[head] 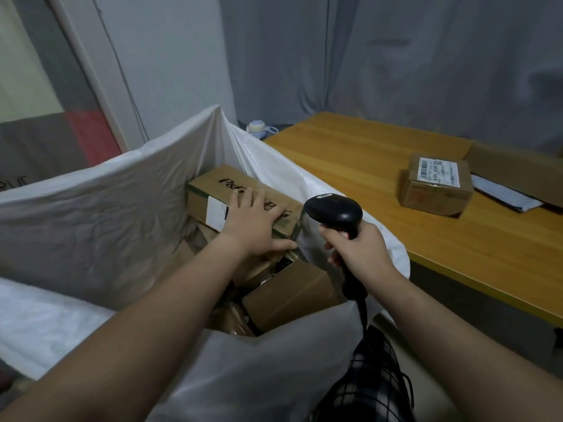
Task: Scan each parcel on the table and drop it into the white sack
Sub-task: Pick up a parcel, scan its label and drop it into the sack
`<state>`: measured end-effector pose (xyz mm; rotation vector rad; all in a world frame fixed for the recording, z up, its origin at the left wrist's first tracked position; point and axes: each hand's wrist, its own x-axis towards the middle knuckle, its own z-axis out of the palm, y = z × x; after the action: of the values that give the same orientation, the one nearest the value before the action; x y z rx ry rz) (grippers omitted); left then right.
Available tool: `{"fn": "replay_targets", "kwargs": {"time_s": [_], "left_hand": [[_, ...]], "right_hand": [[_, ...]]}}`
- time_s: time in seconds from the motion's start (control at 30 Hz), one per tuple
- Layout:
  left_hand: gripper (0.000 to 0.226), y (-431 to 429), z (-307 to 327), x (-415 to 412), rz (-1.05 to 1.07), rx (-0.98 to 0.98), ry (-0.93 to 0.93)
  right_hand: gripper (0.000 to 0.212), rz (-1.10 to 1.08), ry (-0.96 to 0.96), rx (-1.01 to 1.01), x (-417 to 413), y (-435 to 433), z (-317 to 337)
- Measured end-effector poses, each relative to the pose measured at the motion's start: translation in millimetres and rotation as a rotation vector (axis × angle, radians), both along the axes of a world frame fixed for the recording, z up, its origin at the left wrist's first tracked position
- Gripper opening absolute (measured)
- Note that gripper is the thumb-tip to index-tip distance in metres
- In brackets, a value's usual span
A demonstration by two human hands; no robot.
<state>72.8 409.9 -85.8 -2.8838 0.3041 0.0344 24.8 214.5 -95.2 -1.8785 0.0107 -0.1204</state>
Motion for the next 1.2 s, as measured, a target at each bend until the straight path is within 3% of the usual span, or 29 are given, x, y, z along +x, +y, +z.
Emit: {"fn": "replay_targets", "kwargs": {"time_s": [0.27, 0.53, 0.7, 0.8, 0.9, 1.07, 1.2], "left_hand": [[0.050, -17.4, 13.6, 15.5, -0.150, 0.176, 0.077], [0.048, -69.3, 18.3, 9.7, -0.289, -0.108, -0.247], [0.046, -141.4, 27.8, 7.2, -0.460, -0.241, -0.319], [0.048, -193.5, 28.3, 9.4, -0.508, -0.306, -0.293], [0.061, -240.8, 27.8, 21.9, -0.423, -0.423, -0.211], [0.102, -300.6, 25.6, 56.7, -0.072, -0.637, -0.025], [0.087, -323.7, 15.0, 72.4, 0.066, -0.639, -0.066]], "right_hand": [[0.024, -0.009, 0.009, 0.042, -4.1, -13.5, 0.9], [0.015, -0.123, -0.044, 0.114, -8.9, -75.4, 17.9], [0.009, -0.300, -0.039, 0.312, -22.9, -152.9, 30.2], [0.016, -0.381, 0.001, 0.421, -34.0, -205.6, 28.1], [0.026, -0.386, 0.051, 0.514, -45.1, -241.9, 20.3], [0.028, -0.399, 0.016, 0.706, -46.7, -260.0, 8.5], [0.029, -0.403, 0.001, 0.802, -43.4, -268.4, 3.7]]}}
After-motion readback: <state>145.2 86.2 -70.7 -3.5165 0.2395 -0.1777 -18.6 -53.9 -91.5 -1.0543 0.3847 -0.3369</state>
